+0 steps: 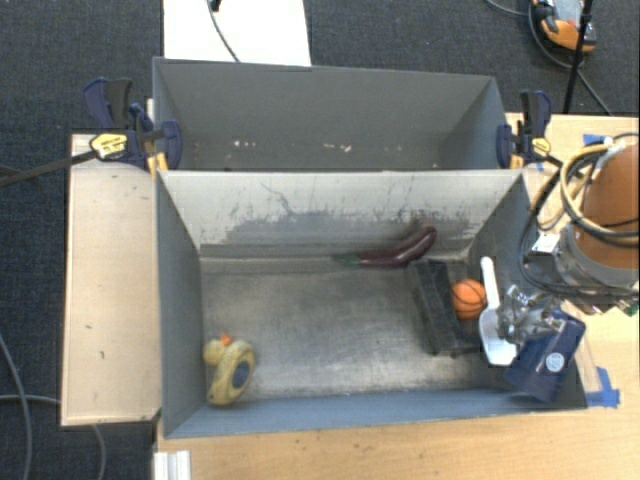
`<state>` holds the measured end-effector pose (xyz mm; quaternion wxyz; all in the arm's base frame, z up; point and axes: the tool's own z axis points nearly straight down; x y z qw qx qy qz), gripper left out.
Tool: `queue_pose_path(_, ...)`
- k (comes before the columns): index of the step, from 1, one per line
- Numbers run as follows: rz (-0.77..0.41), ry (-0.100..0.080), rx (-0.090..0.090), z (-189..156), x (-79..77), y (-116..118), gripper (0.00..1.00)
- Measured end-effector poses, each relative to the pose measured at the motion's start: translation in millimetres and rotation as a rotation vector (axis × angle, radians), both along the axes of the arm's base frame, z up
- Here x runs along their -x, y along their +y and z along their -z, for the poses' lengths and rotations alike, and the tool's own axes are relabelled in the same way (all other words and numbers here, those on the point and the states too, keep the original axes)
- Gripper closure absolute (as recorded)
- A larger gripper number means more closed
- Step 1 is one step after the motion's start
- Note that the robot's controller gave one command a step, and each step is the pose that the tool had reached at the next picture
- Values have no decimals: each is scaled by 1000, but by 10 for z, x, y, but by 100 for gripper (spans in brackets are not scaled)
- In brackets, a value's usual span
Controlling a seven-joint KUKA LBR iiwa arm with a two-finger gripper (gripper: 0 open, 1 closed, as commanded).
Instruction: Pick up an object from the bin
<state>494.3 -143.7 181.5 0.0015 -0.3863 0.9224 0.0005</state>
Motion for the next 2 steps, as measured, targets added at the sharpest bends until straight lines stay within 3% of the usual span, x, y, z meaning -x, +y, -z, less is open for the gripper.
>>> queue_pose_path(1,-10,4,-1,-545,137,20,100)
queue_pose_path(2,-25,3,-2,505,152,282,0)
